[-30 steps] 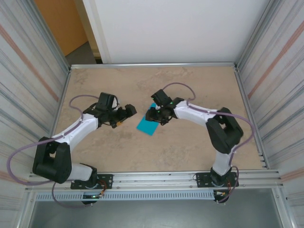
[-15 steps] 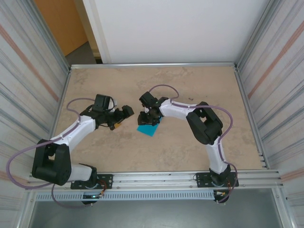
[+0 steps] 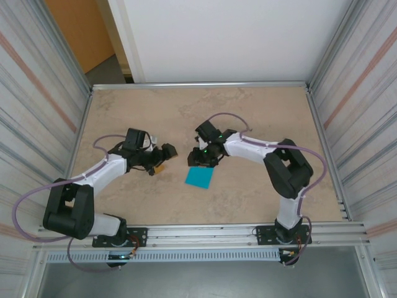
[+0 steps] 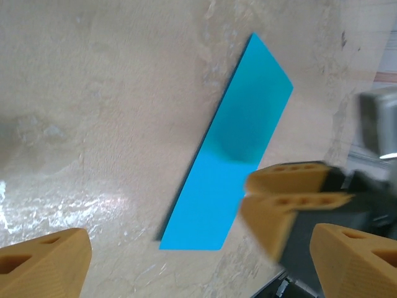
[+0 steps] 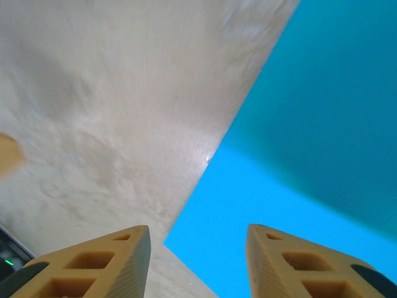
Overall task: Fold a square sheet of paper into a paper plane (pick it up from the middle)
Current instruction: Move the paper to the center of the table.
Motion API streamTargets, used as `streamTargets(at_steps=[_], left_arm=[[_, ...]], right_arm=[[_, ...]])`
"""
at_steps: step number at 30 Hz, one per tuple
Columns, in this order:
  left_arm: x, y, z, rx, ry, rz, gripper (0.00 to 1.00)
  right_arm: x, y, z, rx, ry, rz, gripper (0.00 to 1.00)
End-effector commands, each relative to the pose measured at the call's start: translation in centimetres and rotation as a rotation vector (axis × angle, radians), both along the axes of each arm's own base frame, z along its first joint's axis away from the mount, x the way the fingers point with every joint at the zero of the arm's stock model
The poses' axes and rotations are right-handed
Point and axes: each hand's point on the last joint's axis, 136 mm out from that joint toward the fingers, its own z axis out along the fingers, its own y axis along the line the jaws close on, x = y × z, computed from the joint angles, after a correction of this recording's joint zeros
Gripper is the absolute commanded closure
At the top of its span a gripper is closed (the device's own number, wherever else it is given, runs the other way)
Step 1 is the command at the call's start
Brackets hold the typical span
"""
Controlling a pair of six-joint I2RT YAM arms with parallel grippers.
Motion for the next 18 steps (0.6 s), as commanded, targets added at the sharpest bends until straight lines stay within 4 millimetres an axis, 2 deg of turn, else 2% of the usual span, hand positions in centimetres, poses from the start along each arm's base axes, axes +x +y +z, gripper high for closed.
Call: streamTargets(at_steps=[1,3,6,13,18], left_arm=[[-1.3,-1.2,-0.2,-0.02,0.025,-0.035,0.09],[-2.0,-2.0,-0.7,-0.014,0.043,-0.063,0.1],[-2.9,-3.0,-1.7,-0.005,0.075,-0.105,0.15],[-4.0,-5.0,-3.6,-0.001,0.134,-0.179,0.32],[-4.3,-5.2,-4.4,0.008,0.159,-0.187,0.4]], right_arm=[[1.0,-2.3,0.7,0.046,0.047,-0.254,0.59],[0.7,-3.4,-0.6,0.038,0.075,-0.312,0.61],[0.1,-3.6,-2.2,0.016,0.12,-0.312,0.64],[0.5,-3.7,-4.1,-0.008,0.138,-0.29,0.69],[0.6,-4.6,-5.7,-0.066,0.144,-0.262,0.7]])
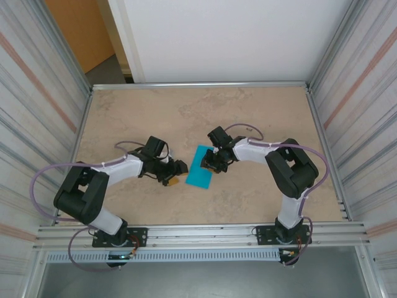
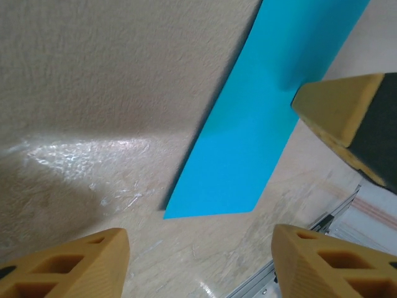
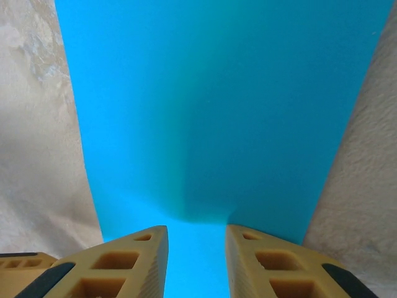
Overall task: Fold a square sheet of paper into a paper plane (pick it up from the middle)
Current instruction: Move the paper to the center of the table, then third fold the triangle at the center of the table.
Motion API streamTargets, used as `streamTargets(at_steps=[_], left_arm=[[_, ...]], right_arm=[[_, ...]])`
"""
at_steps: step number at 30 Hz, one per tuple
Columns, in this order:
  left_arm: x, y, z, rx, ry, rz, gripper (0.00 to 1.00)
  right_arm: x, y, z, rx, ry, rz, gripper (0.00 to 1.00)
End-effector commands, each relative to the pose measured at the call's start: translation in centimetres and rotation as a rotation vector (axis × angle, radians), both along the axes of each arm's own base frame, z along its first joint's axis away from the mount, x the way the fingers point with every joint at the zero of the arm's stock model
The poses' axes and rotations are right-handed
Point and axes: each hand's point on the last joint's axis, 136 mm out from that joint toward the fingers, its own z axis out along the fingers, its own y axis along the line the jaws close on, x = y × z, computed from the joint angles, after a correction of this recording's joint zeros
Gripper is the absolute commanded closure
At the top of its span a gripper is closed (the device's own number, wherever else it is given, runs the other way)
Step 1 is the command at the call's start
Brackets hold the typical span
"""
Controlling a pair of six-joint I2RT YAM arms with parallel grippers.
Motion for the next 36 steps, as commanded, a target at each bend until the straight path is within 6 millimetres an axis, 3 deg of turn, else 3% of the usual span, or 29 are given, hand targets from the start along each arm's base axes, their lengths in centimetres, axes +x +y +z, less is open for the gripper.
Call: streamTargets(at_steps=[1,10,27,36], left_arm=[[0.1,-0.6,0.3,-0.021,-0.001,-0.016,0.41],[-0.1,-1.7,-0.2,-0.042,0.013,-0.042,0.61],[2.1,-5.0,0.6,-0.208,0.037,-0.073,0.62],[3.5,-4.7,0.1,-0.201,0.062,-0.083,0.68]], right_arm=[[0.4,-0.6,-1.4,-0.05,0.003,0.034,0.7],[0.3,-1.4,-2.7,-0.069,0.009,0.106,0.73],[0.5,-1.7,-2.2,-0.073,-0.01,0.106,0.76],[0.6,-2.3,-1.9,-0.077,-0.029,0.096,0.76]])
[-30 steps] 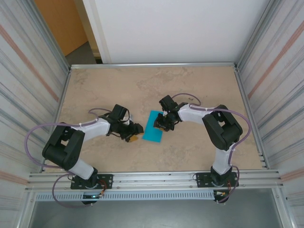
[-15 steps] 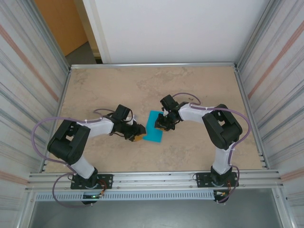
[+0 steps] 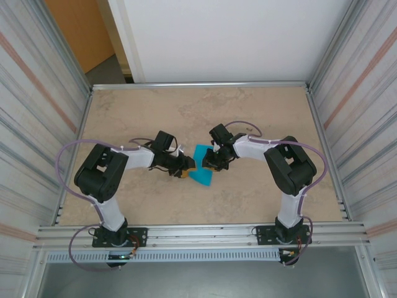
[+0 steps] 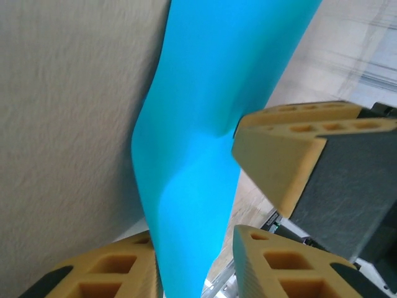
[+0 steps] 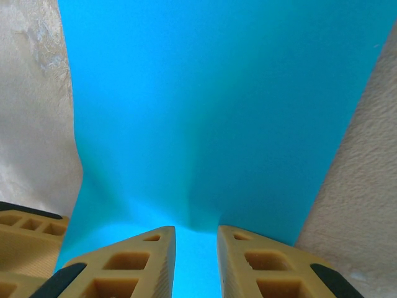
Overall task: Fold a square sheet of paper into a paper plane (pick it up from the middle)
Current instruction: Third fold the triangle at the center of the table.
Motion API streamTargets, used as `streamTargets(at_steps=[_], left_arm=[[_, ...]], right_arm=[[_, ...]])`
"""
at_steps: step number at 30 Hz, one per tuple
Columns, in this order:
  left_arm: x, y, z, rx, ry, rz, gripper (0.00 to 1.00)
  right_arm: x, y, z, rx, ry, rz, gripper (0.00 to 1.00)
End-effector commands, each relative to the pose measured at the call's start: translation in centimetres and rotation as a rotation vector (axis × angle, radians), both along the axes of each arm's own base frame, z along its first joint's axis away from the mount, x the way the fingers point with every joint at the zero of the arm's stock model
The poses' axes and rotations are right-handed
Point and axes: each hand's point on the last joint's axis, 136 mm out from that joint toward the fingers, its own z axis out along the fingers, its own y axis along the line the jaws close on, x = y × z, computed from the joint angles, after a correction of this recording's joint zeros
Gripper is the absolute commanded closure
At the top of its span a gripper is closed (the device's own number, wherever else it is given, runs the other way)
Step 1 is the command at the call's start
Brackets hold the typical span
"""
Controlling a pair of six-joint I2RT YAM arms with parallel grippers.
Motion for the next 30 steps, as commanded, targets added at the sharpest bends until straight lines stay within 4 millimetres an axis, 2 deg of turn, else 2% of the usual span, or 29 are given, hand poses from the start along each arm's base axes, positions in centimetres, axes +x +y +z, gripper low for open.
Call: streamTargets(at_steps=[1,7,16,20,23,27,30], left_arm=[[0.4,0.0,0.6,-0.02,0.005,-0.026,0.68],[0.4,0.2,0.0,0.012,0.031,-0.044,0.71],[1.0,0.2,-0.2,0.008,0.04,-0.051,0.83],[1.2,0.3,-0.4,0.0,0.057,-0.05,0.92],[1.3,0.5,-0.3,0.009,0.05,-0.045,0.99],[1.4,0.5,0.3,0.012,0.036,-0.026,1.0],[1.6,0.8,1.0,0.017,0.026,0.005,1.0]], right_arm=[[0.3,-1.9,-1.6,-0.076,-0.025,-0.014,0.76],[0.5,-1.5,-1.1,-0.047,-0.042,-0.007,0.75],[0.9,-1.2,-0.1,-0.02,-0.077,-0.001,0.72],[1.8,-1.0,1.8,0.006,-0.163,0.005,0.62],[2.6,-1.0,4.0,0.01,-0.251,0.024,0.55],[3.3,-1.5,6.6,-0.002,-0.381,0.061,0.46],[3.0,-1.7,8.0,-0.046,-0.499,0.116,0.37]])
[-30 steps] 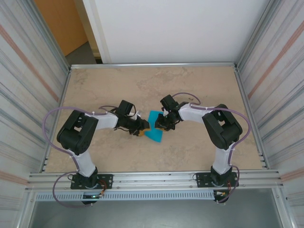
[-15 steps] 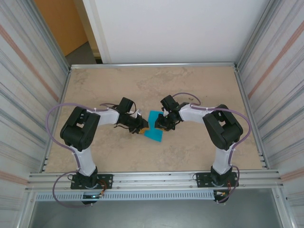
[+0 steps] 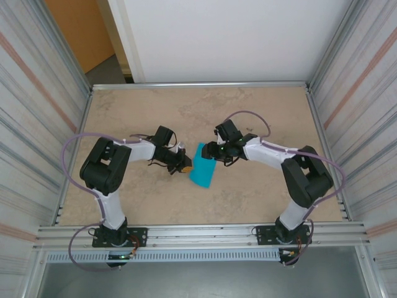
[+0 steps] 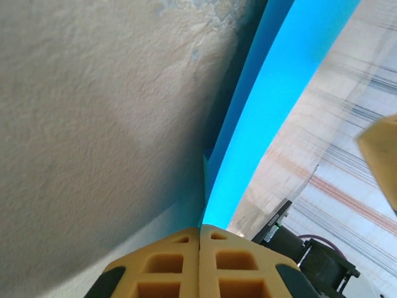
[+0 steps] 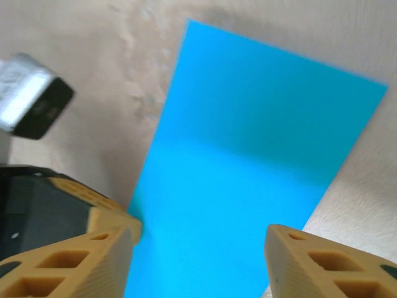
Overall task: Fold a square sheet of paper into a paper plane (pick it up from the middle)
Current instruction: Third fold the triangle at the center of the table.
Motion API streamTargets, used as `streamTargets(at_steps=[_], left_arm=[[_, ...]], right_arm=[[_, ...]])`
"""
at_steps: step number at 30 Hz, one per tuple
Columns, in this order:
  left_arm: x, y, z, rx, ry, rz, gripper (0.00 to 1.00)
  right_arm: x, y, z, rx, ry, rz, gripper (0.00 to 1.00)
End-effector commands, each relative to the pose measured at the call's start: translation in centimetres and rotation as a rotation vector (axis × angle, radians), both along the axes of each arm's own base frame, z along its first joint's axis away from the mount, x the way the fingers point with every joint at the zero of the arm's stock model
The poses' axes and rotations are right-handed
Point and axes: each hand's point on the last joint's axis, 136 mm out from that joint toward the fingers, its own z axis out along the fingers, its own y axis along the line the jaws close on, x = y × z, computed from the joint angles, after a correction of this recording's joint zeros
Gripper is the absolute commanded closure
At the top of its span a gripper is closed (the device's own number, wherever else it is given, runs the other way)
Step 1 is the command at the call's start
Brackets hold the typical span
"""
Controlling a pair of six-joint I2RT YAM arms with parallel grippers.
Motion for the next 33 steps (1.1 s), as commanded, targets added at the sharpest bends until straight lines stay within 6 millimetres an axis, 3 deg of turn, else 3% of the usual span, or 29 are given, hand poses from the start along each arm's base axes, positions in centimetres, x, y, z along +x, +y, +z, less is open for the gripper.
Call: streamTargets(at_steps=[1,5,9,14,24,33], left_arm=[[0.3,0.2,1.7,-0.006,-0.025,0.035,1.0],[0.5,0.3,2.5,0.0,-0.033,0.094,1.0],[0.5,0.3,2.5,0.023,-0.028,0.149,1.0],[0.3,-0.5,2.6,0.016,-0.023,0.177,1.0],[-0.1,-1.5,1.8,0.022,0.019,0.209,1.0],[-0.1,-2.0,1.6,0.021,0.038,0.218,1.0]], right_arm=[[0.1,-0.5,2.2,-0.086,-0.197,0.067,0.35],[-1.1,0.2,3.8,-0.143,-0.36,0.147,0.23],[-2.6,1.5,4.0,-0.151,-0.46,0.25,0.22],[-5.3,2.7,3.1,-0.175,-0.532,0.408,0.22],[-9.3,2.5,1.5,-0.177,-0.543,0.574,0.27],[-10.2,3.0,-0.1,-0.259,-0.577,0.664,0.28]])
